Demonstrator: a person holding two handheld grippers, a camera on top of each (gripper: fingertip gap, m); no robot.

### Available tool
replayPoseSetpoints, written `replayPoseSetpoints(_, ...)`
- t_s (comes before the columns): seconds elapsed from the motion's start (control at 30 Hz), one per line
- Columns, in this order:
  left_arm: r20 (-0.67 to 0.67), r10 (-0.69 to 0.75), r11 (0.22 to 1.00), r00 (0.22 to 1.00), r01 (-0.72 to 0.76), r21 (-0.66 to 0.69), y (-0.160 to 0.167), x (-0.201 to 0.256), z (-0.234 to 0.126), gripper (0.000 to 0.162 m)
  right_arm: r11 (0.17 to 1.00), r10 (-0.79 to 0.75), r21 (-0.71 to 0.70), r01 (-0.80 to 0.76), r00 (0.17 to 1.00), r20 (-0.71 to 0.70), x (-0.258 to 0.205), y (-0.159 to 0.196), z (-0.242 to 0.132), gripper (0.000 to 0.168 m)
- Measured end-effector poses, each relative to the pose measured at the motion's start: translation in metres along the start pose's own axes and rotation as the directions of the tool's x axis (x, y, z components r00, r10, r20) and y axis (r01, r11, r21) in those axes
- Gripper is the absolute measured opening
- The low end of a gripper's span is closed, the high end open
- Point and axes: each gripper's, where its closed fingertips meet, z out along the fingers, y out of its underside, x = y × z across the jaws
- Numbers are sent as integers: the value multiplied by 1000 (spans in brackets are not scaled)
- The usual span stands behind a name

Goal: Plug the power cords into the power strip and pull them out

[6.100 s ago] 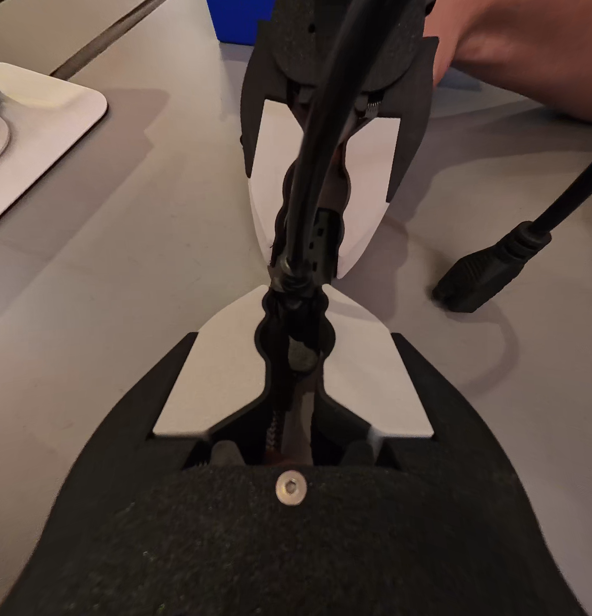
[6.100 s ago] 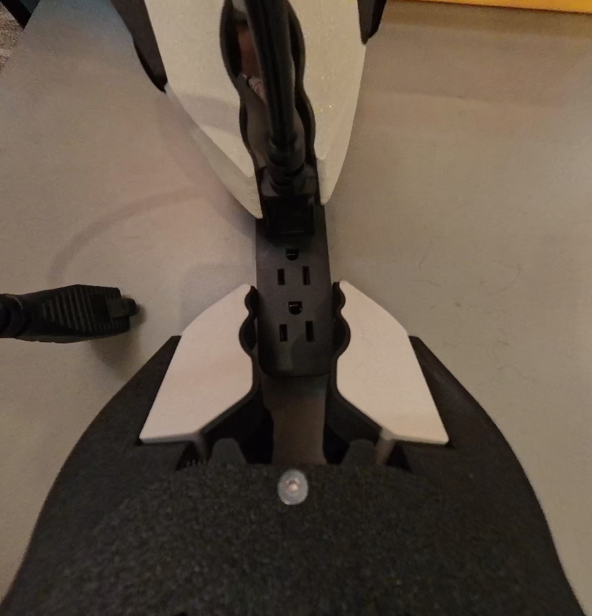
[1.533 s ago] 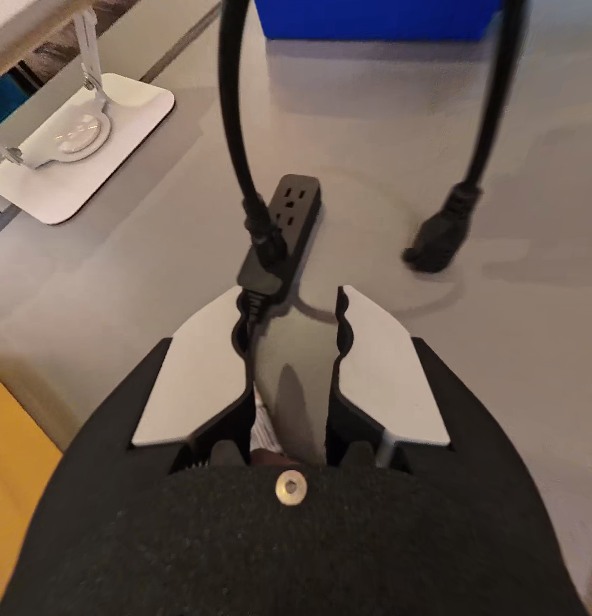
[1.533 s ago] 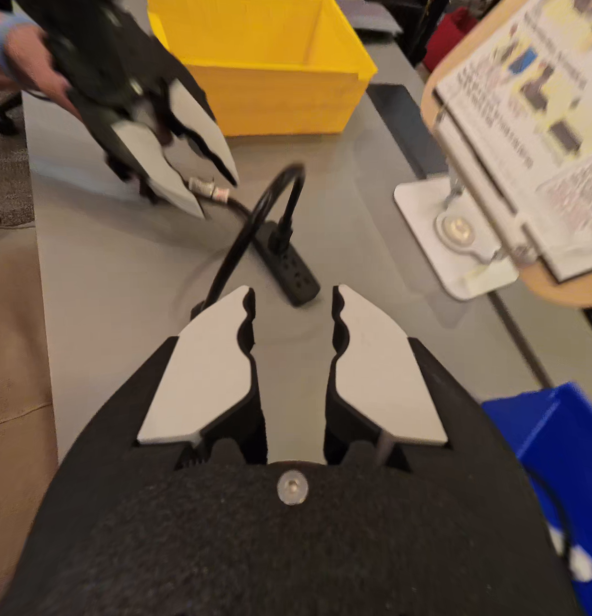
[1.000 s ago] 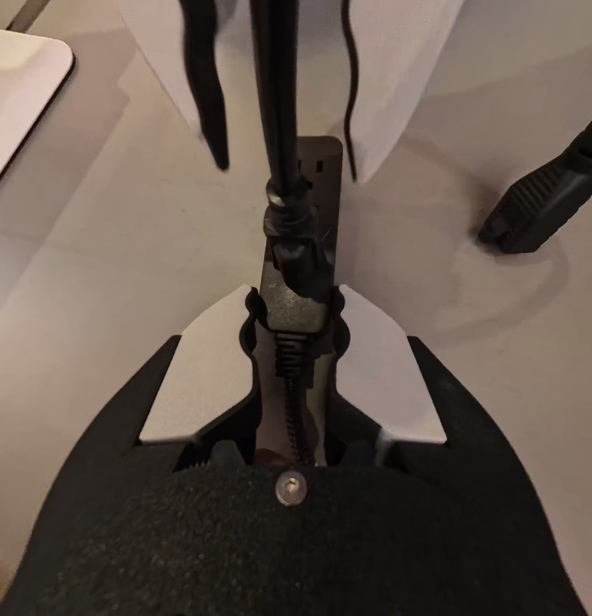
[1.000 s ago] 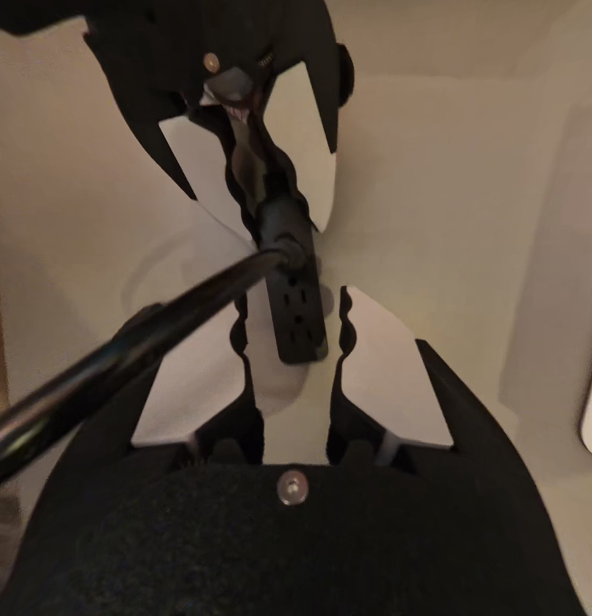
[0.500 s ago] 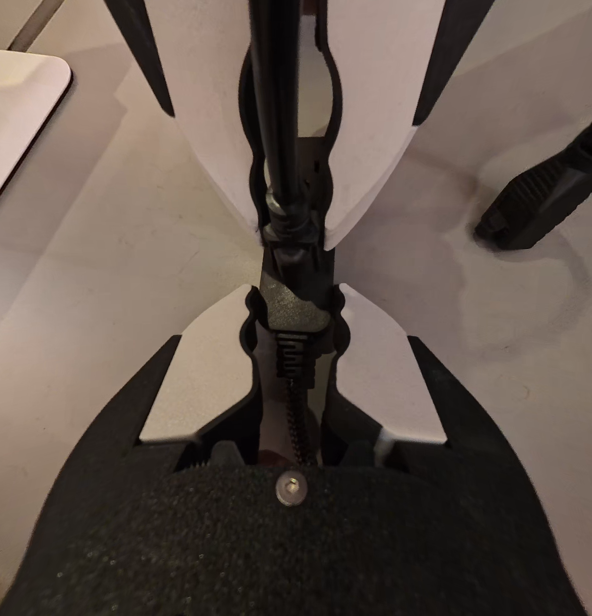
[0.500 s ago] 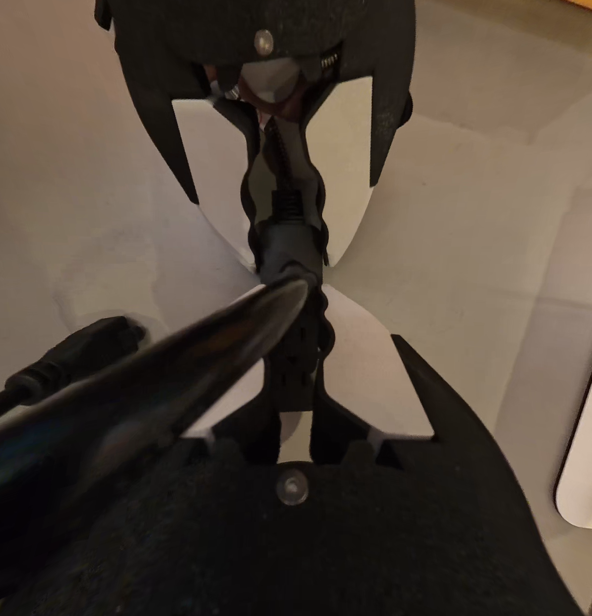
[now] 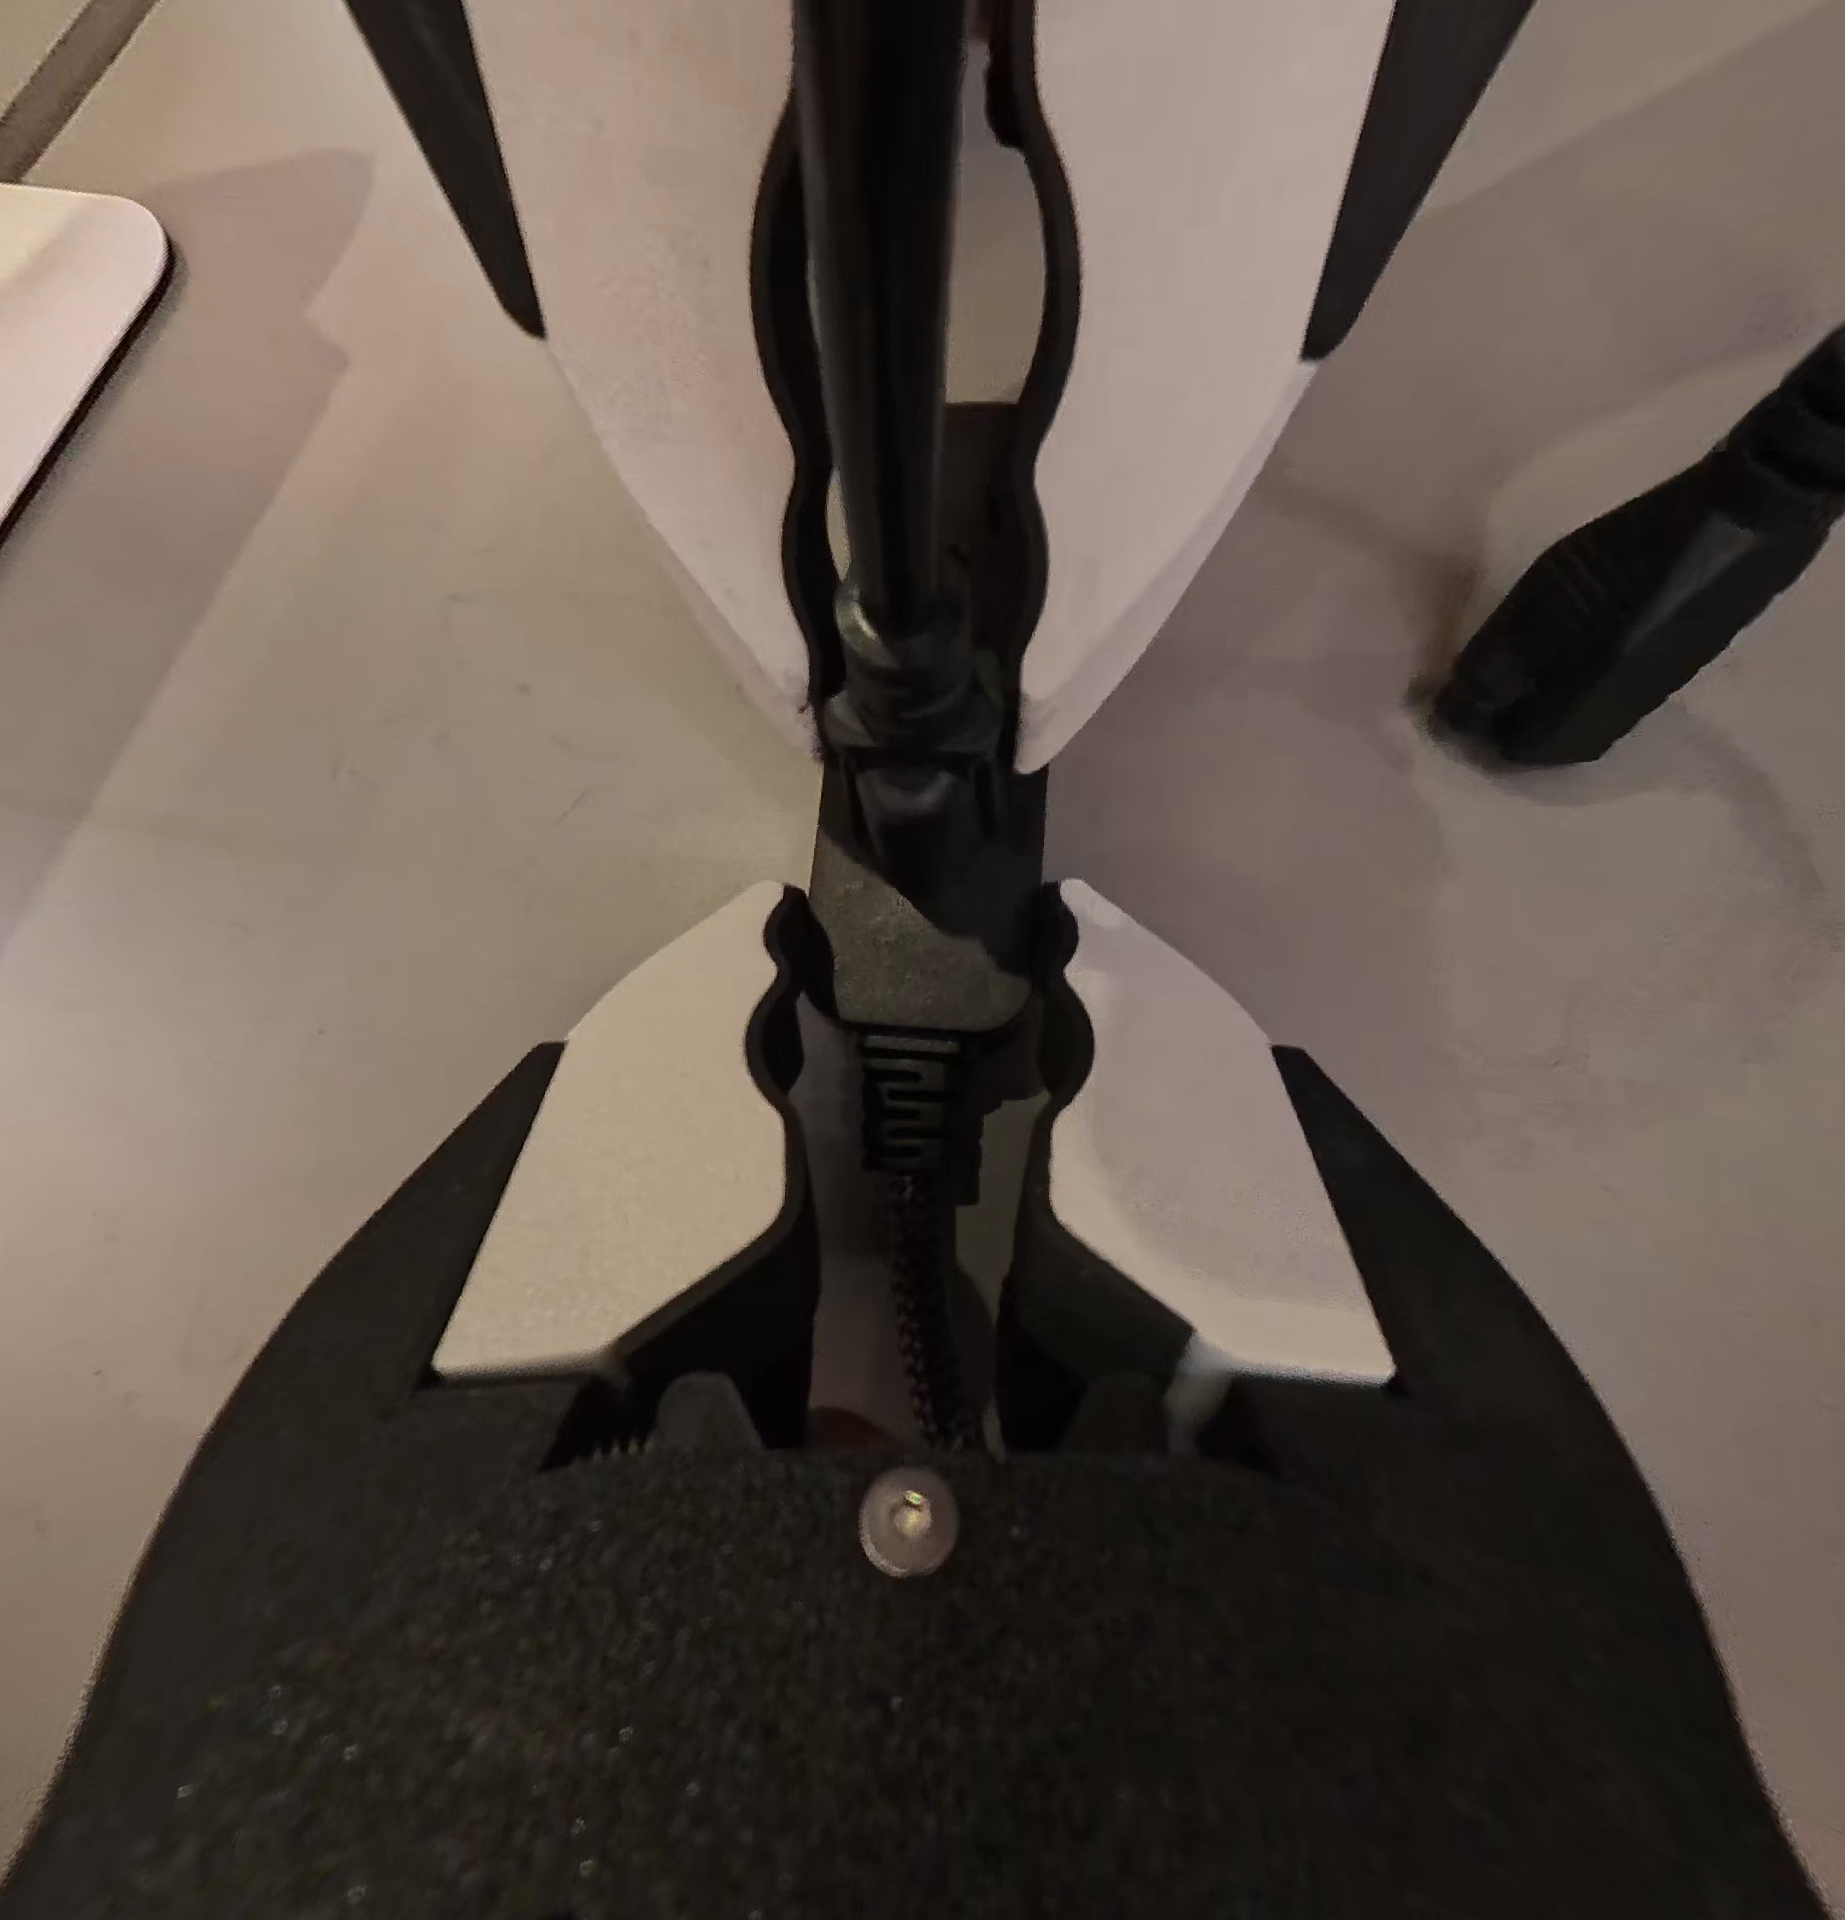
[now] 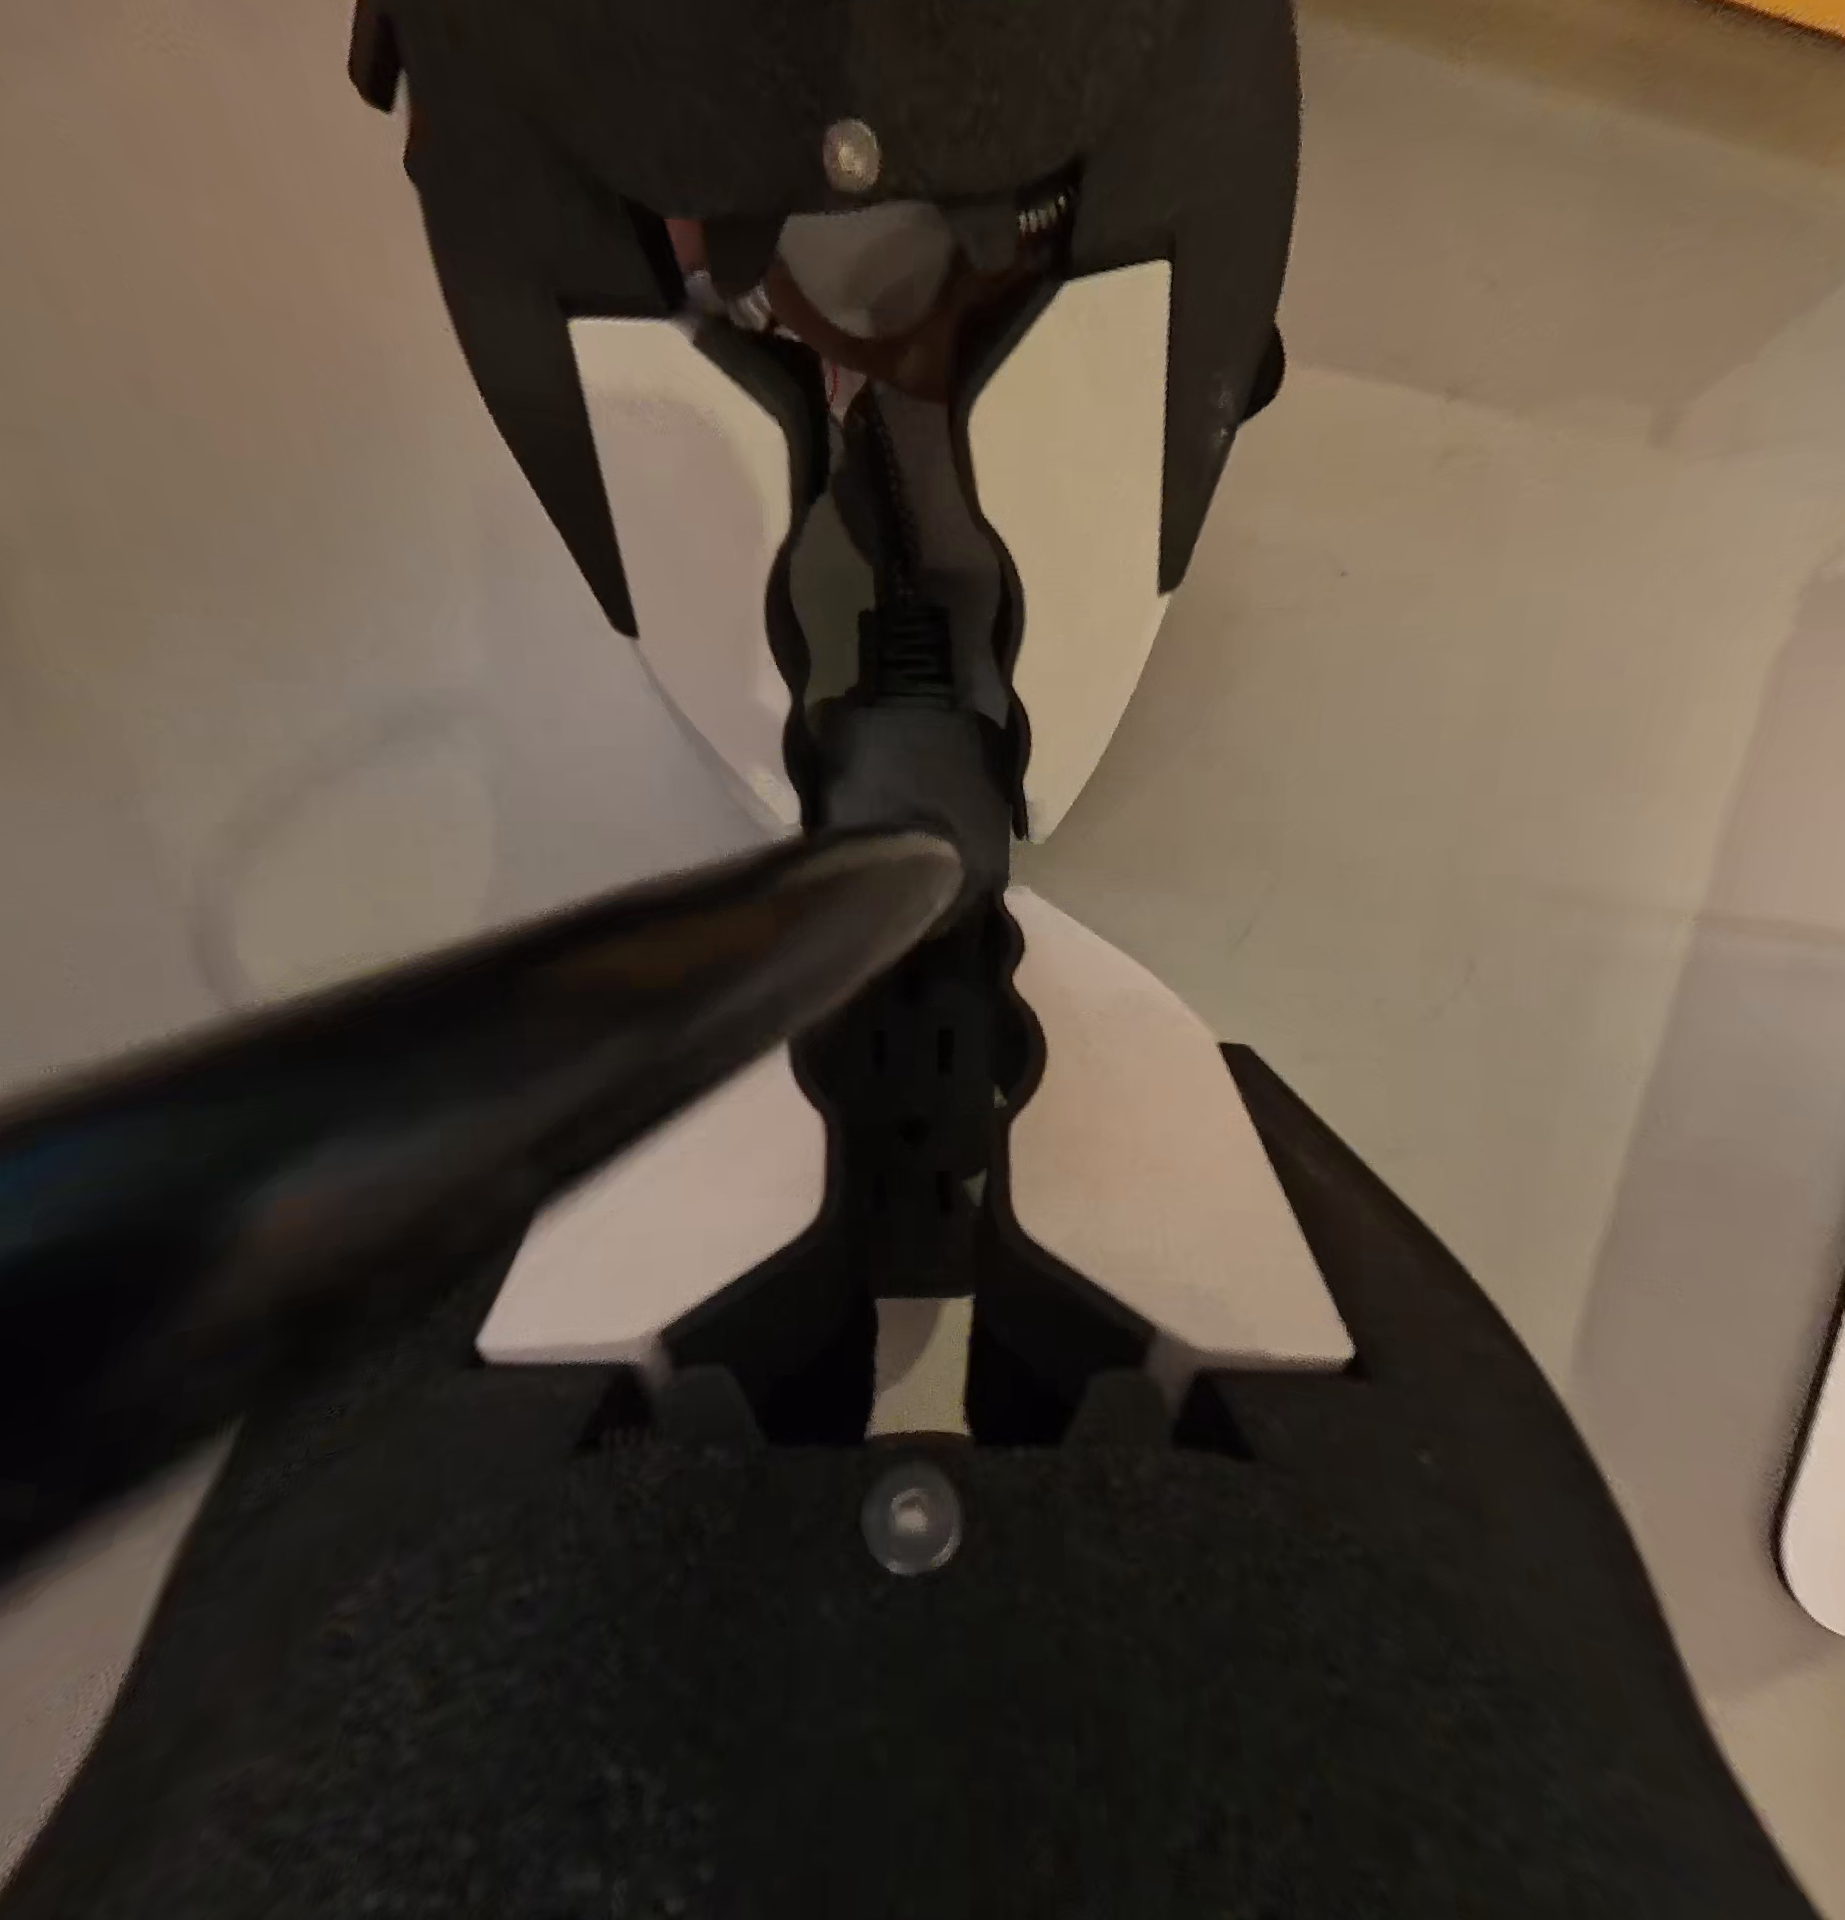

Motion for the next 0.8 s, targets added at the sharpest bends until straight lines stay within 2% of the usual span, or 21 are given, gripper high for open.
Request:
replayPoseSetpoints(0.03,-4,-1,1000,1000,1,4,0,0,0,43,1000,-3,-9,3,1000,3,-1,-1,0,24)
replayPoseSetpoints(0.23,4,-9,1000,1000,9,0,-1,-1,0,43,995,82,53,-85,995,55,3,1,0,23)
replayPoseSetpoints(0.37,21,15,1000,1000,-15,-5,0,0,-1,43,999,39,14,-39,999,23,1,-4,1,23)
replayPoseSetpoints(0.6,4,14,1000,1000,-14,-3,0,1,0,43,989,89,115,-96,994,62,2,3,-1,23)
replayPoseSetpoints(0.7,19,40,999,999,-40,-30,0,1,-1,43,996,48,68,-49,999,26,1,-7,0,23)
replayPoseSetpoints(0.8,10,25,1000,1000,-25,6,1,1,-1,44,996,52,75,-54,998,34,2,-7,0,24)
